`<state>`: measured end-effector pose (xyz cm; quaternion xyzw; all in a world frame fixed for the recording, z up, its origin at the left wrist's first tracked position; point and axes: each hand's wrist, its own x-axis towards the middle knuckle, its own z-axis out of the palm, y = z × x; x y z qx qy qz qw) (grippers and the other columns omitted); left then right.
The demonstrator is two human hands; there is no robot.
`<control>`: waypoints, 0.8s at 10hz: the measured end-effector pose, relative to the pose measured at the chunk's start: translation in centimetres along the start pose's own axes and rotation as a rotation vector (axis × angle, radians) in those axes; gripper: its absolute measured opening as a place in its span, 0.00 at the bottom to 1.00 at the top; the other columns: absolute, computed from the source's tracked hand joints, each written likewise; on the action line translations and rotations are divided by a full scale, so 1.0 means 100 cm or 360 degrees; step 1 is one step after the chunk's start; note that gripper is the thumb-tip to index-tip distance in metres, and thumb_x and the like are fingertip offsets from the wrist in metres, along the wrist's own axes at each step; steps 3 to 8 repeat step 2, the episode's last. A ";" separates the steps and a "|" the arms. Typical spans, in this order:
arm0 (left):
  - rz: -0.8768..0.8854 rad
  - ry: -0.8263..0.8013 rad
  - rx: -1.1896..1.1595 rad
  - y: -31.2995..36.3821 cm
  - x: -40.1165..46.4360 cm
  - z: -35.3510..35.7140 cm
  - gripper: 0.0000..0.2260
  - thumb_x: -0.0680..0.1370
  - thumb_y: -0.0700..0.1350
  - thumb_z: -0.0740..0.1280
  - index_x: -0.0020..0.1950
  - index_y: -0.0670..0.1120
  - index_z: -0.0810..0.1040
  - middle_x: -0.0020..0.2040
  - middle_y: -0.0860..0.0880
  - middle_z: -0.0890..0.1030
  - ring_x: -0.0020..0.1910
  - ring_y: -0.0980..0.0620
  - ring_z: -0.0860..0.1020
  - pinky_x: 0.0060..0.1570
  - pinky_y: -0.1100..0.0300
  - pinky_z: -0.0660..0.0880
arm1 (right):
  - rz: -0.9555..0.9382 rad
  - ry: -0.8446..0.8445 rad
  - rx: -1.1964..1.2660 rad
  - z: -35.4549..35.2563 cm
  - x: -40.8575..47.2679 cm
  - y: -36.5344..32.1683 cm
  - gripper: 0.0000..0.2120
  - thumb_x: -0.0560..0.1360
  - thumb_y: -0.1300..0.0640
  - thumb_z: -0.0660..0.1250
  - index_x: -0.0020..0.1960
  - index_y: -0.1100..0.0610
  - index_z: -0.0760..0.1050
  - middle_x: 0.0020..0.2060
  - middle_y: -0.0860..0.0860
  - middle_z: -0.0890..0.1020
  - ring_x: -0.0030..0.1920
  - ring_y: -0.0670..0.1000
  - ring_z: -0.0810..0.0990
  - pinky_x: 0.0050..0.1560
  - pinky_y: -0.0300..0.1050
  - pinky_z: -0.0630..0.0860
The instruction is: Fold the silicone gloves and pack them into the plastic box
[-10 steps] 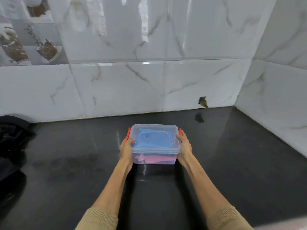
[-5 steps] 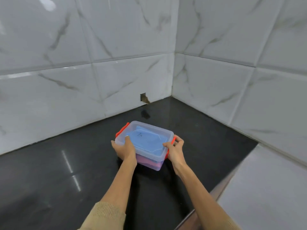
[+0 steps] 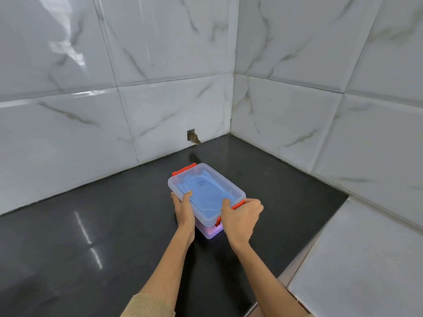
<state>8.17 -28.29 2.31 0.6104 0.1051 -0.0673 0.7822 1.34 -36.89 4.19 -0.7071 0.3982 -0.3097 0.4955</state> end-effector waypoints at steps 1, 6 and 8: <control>0.0032 0.0025 0.0036 0.003 0.000 -0.013 0.21 0.80 0.53 0.58 0.72 0.51 0.65 0.67 0.46 0.75 0.62 0.48 0.75 0.54 0.57 0.73 | -0.0396 0.0212 -0.0433 0.002 -0.004 -0.003 0.28 0.67 0.52 0.72 0.62 0.60 0.67 0.59 0.54 0.73 0.64 0.57 0.72 0.67 0.53 0.70; 0.0077 0.0176 0.0156 0.012 0.001 -0.027 0.26 0.81 0.54 0.57 0.78 0.53 0.56 0.77 0.51 0.61 0.75 0.50 0.62 0.67 0.54 0.62 | -0.0677 0.0120 -0.0692 0.008 -0.011 -0.019 0.34 0.71 0.52 0.68 0.72 0.63 0.62 0.73 0.57 0.65 0.77 0.58 0.55 0.76 0.53 0.46; 0.0077 0.0176 0.0156 0.012 0.001 -0.027 0.26 0.81 0.54 0.57 0.78 0.53 0.56 0.77 0.51 0.61 0.75 0.50 0.62 0.67 0.54 0.62 | -0.0677 0.0120 -0.0692 0.008 -0.011 -0.019 0.34 0.71 0.52 0.68 0.72 0.63 0.62 0.73 0.57 0.65 0.77 0.58 0.55 0.76 0.53 0.46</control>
